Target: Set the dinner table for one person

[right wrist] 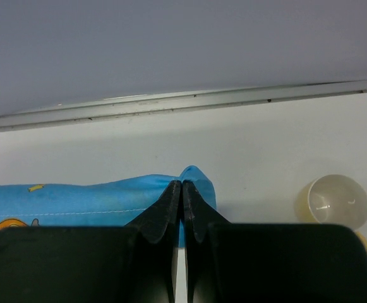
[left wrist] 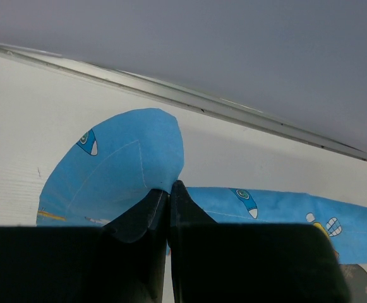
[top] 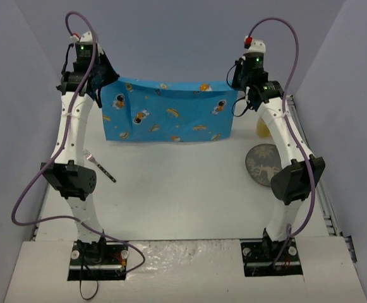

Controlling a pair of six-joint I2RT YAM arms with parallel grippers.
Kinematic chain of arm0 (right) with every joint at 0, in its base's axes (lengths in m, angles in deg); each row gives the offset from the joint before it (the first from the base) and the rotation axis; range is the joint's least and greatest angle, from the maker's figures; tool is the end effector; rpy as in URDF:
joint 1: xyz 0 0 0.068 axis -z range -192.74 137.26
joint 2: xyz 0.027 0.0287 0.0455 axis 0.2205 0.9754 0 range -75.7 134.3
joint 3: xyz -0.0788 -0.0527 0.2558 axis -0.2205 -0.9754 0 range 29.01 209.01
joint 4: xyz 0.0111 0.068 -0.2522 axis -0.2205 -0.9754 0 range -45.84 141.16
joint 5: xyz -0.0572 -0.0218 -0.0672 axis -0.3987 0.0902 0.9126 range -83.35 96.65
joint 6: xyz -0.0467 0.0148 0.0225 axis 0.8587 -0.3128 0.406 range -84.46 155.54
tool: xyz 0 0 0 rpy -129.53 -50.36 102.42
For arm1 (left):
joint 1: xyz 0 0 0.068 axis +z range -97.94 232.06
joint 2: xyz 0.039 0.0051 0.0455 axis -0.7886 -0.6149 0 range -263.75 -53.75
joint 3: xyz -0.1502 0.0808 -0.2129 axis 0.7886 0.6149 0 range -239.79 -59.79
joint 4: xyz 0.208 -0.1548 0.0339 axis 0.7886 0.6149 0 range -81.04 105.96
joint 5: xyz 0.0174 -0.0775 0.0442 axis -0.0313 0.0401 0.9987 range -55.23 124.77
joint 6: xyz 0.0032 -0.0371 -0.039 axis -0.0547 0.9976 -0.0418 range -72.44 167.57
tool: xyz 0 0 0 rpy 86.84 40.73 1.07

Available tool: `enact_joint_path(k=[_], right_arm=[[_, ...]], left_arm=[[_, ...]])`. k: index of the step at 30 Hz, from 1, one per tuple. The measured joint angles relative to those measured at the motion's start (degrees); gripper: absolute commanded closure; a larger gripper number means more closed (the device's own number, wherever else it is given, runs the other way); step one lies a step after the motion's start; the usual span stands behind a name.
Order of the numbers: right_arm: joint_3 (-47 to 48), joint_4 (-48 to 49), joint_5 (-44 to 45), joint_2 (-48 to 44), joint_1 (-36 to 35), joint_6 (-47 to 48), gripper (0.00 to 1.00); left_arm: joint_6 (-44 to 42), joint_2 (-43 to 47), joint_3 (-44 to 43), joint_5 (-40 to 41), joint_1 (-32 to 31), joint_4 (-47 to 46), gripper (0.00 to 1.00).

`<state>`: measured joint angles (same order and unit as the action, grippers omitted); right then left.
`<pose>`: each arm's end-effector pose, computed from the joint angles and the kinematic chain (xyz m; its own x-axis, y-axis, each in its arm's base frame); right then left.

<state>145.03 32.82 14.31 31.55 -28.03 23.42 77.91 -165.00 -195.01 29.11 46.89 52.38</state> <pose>0.4247 0.1113 0.4441 -0.1851 0.1652 -0.9687 -0.0979 0.9778 0.1855 0.4162 -0.0411 0.4775 -0.3782 -0.4706 -0.7971 -0.0102 0.8632 -0.5048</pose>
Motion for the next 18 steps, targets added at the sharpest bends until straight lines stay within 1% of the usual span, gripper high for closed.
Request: enact_joint_path(k=[2,4,7,10,14,16,18], right_arm=[[-0.2,1.2,-0.3,-0.4,0.0,0.8,1.00],[-4.1,5.6,-0.9,-2.7,0.0,1.6,1.00],[-15.2,10.7,-1.8,-9.5,0.0,2.1,1.00],[-24.9,16.7,-2.7,-15.6,0.0,2.3,1.00],[-40.4,25.5,-3.7,-23.0,0.0,1.5,1.00],[-47.5,28.0,-4.3,-24.0,-0.1,0.5,1.00],[-53.1,29.5,-4.8,-23.0,-0.1,-0.9,1.00]], left_arm=[[-0.6,0.7,1.6,-1.9,0.6,-1.5,1.00],[-1.4,3.1,6.2,-3.4,1.1,-5.3,1.00],[-2.4,11.3,20.3,-4.8,1.5,-11.9,1.00],[-2.2,20.3,35.1,-5.1,1.5,-21.8,1.00],[0.9,31.3,56.3,-4.3,1.5,-33.7,1.00],[3.4,33.1,64.9,-3.8,1.5,-37.8,0.99],[6.3,32.3,72.6,-3.3,1.5,-40.5,0.94]])
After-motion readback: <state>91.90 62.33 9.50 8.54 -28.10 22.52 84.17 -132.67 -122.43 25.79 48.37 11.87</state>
